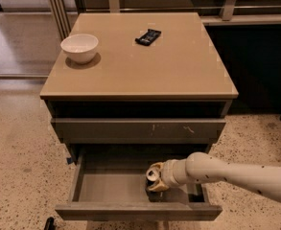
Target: Place pepsi can into middle drawer
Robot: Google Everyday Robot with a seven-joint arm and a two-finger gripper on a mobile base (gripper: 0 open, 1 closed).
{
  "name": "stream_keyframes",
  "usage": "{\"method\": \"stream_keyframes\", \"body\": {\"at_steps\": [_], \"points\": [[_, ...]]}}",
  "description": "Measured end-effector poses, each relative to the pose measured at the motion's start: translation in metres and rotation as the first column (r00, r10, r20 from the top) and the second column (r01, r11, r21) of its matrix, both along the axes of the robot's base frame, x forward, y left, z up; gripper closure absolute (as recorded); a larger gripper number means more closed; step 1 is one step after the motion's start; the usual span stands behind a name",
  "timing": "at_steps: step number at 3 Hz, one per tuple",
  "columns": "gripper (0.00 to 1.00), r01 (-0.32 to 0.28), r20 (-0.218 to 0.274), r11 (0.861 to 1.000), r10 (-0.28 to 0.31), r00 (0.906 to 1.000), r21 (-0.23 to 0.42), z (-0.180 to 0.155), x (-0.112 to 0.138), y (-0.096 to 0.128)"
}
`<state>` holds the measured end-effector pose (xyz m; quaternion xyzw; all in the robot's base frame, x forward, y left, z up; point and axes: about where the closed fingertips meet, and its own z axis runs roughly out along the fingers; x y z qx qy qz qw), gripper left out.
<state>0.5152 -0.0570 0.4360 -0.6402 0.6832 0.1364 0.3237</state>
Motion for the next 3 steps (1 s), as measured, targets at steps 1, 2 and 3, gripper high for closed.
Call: {"method": "stream_keyframes", "body": {"at_steps": [1, 2, 3], "points": [[1.00, -0.001, -0.003, 1.000, 0.001, 1.0000, 0.003, -0.0120, 0.0101, 0.0031], [0.87, -0.001, -0.004, 1.000, 0.001, 1.0000, 0.004, -0.0140, 0.0118, 0.0037], [0.63, -0.001, -0.004, 1.000, 0.001, 1.0000, 0.004, -0.0140, 0.0118, 0.0037]]}}
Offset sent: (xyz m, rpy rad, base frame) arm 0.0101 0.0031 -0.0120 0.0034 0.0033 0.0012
